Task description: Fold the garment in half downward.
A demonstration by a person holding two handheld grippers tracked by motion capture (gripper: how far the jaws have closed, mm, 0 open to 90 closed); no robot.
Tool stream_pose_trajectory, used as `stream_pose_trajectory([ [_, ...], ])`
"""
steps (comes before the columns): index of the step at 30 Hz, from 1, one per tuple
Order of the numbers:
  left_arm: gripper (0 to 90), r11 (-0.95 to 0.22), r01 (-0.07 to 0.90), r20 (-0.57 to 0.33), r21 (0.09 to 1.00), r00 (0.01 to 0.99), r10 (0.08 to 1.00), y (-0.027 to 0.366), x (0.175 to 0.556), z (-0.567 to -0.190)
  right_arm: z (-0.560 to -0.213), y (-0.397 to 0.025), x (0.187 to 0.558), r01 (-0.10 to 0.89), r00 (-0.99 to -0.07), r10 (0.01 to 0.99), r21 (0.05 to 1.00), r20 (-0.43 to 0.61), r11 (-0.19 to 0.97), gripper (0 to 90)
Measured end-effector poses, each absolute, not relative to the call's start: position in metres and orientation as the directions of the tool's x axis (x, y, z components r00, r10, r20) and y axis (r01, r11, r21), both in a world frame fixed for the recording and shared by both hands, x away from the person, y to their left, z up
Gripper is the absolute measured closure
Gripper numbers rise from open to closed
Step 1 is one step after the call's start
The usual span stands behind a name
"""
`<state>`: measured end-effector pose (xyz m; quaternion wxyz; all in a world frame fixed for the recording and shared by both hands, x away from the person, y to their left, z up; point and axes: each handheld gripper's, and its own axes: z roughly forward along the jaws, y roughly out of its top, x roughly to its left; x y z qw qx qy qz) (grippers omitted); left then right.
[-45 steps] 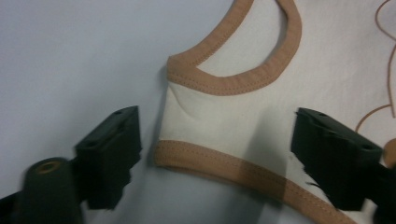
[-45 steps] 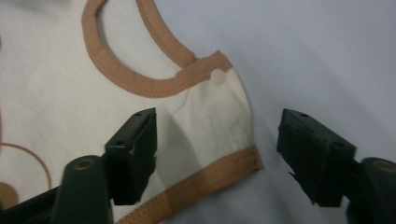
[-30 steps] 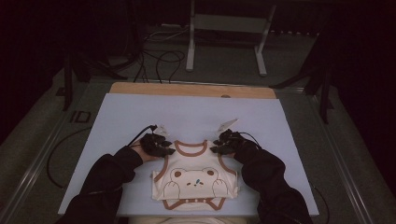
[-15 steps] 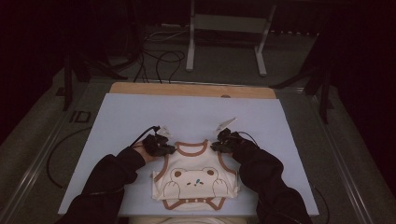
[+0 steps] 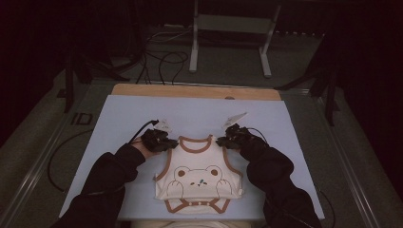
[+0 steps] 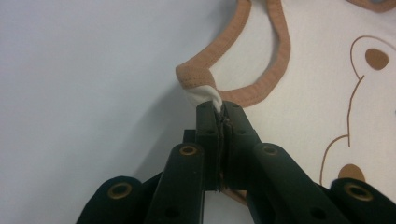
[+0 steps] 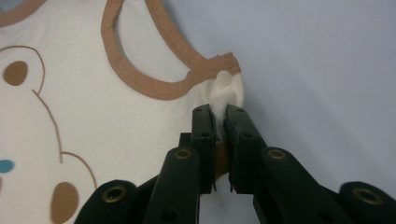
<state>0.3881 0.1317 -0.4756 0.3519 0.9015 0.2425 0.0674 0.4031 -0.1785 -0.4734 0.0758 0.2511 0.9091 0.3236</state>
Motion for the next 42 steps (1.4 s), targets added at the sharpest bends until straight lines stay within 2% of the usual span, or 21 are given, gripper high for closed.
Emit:
stream_pose_trajectory([
  [26,87.3,-0.605,0.274,0.046,0.748,0.887,0.459,0.136,0.394,-0.403,-0.399,-0.185,0.406,0.308,-0.861,0.505,0.717,-0.070,0.625,83.1],
  [42,87.2,-0.575,0.215,0.120,0.789,0.865,0.487,0.137,0.399,-0.356,-0.348,-0.181,0.412,0.231,-0.850,0.504,0.752,-0.153,0.618,83.0],
])
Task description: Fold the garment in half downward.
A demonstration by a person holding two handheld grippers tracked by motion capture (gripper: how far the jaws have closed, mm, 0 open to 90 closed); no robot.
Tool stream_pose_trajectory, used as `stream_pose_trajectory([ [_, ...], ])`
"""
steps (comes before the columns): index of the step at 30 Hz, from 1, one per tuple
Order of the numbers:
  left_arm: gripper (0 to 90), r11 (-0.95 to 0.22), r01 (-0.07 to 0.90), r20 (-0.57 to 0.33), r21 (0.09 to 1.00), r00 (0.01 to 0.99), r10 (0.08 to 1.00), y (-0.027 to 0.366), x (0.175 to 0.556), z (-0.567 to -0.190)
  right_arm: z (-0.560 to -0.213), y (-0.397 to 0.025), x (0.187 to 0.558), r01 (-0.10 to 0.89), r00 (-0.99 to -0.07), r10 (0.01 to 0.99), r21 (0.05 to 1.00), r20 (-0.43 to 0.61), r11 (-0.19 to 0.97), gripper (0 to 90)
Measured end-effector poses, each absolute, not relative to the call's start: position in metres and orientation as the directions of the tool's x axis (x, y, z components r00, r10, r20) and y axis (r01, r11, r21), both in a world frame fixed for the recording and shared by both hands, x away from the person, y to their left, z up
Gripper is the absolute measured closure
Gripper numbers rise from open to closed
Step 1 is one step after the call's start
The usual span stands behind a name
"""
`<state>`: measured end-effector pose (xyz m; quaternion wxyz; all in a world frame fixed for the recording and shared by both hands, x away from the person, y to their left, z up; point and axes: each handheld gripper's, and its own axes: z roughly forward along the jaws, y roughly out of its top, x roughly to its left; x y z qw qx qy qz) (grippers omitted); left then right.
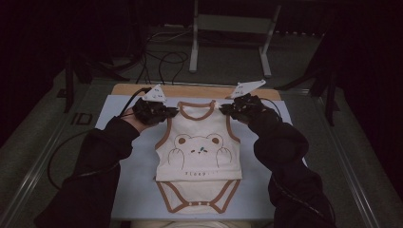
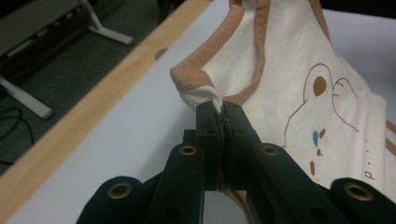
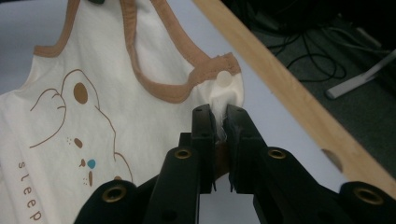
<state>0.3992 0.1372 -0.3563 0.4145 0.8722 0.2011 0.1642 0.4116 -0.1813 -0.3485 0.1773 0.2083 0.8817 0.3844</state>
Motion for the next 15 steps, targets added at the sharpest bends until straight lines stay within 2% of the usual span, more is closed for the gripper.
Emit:
stream_pose_trajectory([
  [15,87.2,-0.551,0.159,0.175,0.819,0.845,0.505,0.146,0.397,-0.325,-0.314,-0.182,0.411,0.177,-0.835,0.512,0.783,-0.201,0.596,83.0],
])
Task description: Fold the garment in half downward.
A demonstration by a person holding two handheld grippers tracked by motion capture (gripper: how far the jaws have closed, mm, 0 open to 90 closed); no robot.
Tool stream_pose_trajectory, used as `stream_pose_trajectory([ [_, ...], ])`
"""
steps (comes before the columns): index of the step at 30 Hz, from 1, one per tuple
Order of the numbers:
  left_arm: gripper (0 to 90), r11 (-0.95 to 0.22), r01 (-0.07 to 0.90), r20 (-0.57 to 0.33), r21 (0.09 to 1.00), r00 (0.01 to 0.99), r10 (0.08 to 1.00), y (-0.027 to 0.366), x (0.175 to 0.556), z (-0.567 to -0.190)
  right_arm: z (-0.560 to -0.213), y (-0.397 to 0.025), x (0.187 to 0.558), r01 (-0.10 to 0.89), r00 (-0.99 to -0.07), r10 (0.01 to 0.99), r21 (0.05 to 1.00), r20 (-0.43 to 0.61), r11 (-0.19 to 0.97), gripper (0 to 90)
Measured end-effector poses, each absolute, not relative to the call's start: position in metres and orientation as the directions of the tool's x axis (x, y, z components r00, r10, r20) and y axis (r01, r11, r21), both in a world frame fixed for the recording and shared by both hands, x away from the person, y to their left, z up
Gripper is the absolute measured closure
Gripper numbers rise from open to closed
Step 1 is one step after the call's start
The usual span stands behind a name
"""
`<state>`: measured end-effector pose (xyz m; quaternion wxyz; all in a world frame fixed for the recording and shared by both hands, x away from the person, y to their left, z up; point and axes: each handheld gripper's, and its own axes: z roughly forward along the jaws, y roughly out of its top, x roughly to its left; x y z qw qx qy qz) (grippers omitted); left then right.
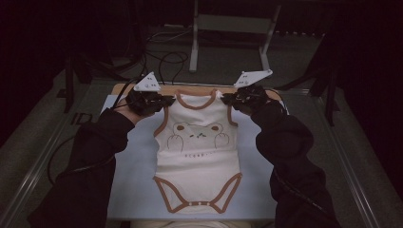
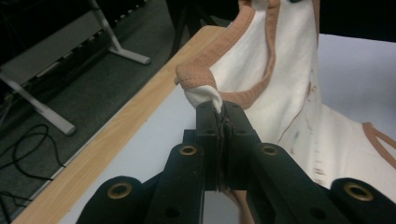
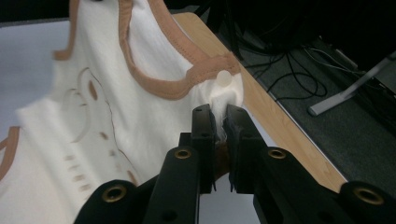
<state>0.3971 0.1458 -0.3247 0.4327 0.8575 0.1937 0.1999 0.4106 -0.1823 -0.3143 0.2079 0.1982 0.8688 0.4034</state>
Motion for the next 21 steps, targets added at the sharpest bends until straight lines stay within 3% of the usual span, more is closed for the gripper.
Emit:
stream_pose_trajectory([
  [21,87.1,-0.586,0.135,0.164,0.799,0.888,0.429,0.142,0.358,-0.358,-0.344,-0.187,0.364,0.157,-0.871,0.457,0.780,-0.180,0.606,82.9],
])
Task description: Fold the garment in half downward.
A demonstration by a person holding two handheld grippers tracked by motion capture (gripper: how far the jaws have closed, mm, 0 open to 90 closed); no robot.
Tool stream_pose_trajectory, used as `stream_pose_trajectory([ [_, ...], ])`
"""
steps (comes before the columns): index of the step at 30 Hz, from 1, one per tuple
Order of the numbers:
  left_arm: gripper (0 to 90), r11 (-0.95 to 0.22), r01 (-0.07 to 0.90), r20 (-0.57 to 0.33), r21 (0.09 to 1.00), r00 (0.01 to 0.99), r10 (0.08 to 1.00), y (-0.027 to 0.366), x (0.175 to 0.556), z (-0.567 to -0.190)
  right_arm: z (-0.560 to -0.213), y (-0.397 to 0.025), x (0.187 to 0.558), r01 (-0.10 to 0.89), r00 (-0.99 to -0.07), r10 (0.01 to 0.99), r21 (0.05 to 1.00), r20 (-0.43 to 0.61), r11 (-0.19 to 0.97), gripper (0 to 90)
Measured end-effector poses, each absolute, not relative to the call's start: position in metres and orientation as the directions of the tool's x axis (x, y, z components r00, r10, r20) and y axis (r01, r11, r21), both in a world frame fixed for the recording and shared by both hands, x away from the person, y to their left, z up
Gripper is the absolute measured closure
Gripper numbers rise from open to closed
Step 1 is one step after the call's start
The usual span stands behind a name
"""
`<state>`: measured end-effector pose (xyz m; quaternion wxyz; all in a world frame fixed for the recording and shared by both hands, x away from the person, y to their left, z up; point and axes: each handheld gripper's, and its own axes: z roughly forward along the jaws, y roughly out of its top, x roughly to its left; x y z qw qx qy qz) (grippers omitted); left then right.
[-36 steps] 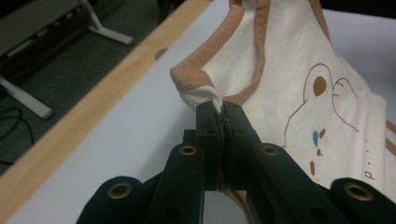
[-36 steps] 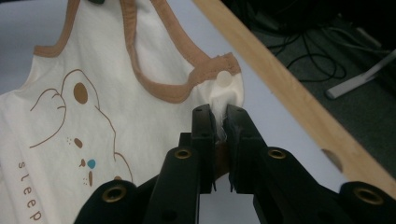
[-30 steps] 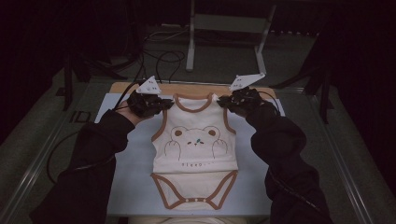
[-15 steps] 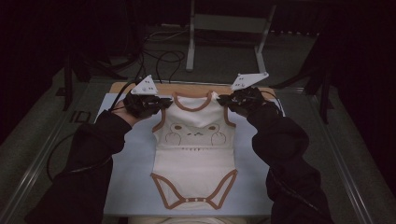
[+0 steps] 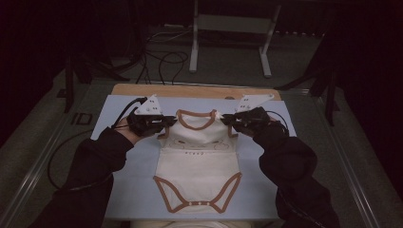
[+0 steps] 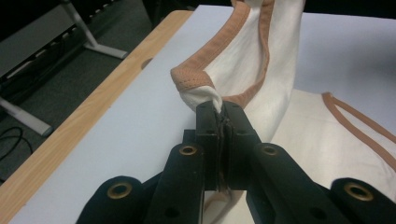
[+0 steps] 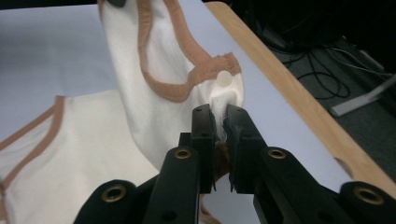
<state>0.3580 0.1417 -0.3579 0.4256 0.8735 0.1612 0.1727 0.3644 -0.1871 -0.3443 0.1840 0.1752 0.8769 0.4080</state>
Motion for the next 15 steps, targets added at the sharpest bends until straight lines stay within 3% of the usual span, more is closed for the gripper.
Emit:
stream_pose_trajectory([
  [15,87.1,-0.596,0.112,0.160,0.795,0.910,0.383,0.142,0.330,-0.372,-0.368,-0.192,0.335,0.157,-0.896,0.419,0.778,-0.147,0.609,82.8],
])
